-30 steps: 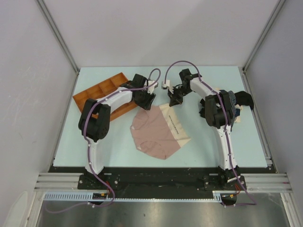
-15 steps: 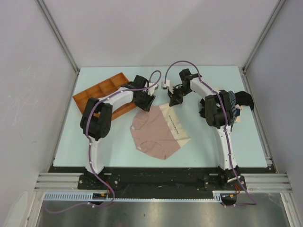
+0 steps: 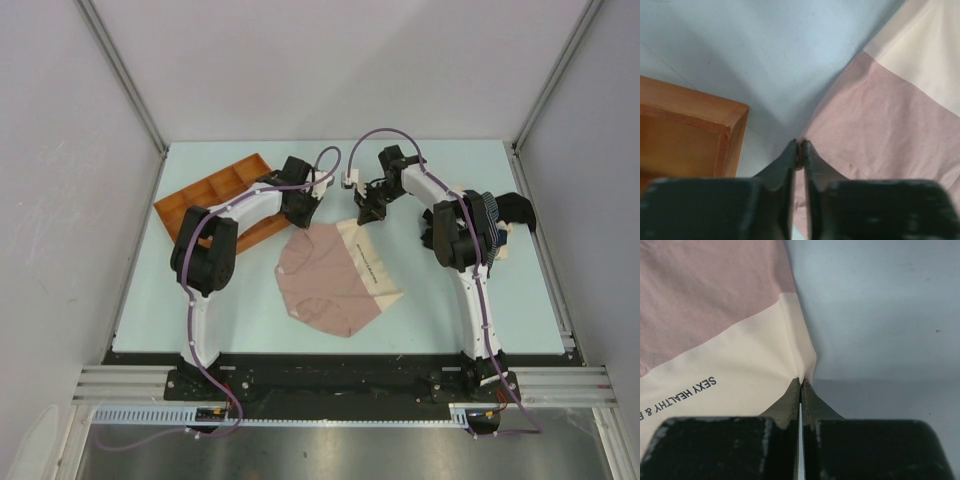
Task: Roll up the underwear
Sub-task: Fold the underwear at the center of the board.
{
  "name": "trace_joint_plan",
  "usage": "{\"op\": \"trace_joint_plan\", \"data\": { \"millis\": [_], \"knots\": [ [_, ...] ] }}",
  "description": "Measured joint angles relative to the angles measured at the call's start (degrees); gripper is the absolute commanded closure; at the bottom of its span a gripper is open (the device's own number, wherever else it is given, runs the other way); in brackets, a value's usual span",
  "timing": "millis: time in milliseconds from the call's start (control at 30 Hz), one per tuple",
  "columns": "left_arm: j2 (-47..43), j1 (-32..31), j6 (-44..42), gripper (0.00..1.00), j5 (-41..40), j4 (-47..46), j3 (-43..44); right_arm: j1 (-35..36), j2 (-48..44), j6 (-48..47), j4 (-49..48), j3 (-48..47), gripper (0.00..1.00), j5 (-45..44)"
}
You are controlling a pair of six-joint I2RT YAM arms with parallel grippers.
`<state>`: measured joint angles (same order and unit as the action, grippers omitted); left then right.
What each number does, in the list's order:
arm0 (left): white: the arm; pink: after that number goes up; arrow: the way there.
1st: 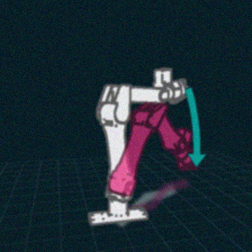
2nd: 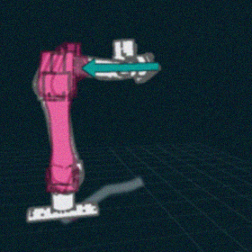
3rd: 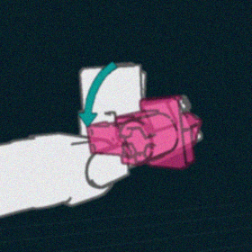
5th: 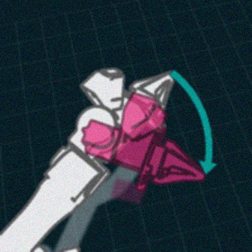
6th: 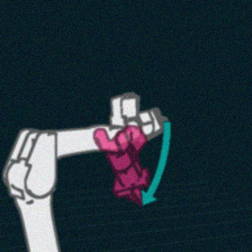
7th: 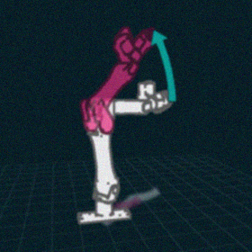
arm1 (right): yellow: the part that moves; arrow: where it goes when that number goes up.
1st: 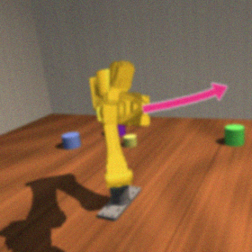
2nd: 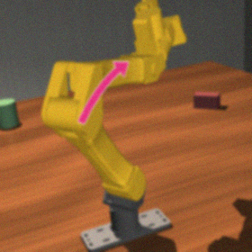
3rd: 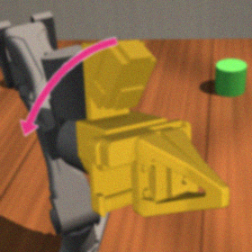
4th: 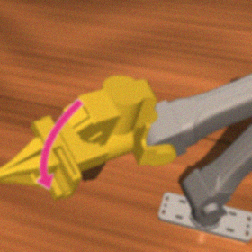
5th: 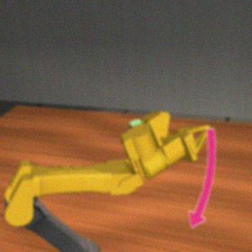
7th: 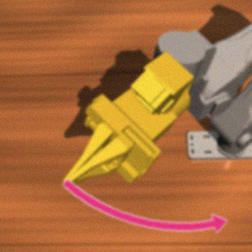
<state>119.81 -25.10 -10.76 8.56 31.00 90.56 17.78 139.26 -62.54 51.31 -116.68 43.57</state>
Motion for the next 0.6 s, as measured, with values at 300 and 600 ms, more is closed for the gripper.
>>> {"op": "trace_joint_plan", "data": {
  "millis": [300,600],
  "knots": [
    [-0.26,0.00,-0.20,1.00,-0.76,0.59,0.20,-0.09,0.00,0.57,-0.02,0.02,1.00,0.63],
    [-9.07,-0.20,1.79,1.00,2.27,0.26,-4.94,-1.38,-2.95,1.27,-0.59,2.62,1.00,3.65]
  ]
}}
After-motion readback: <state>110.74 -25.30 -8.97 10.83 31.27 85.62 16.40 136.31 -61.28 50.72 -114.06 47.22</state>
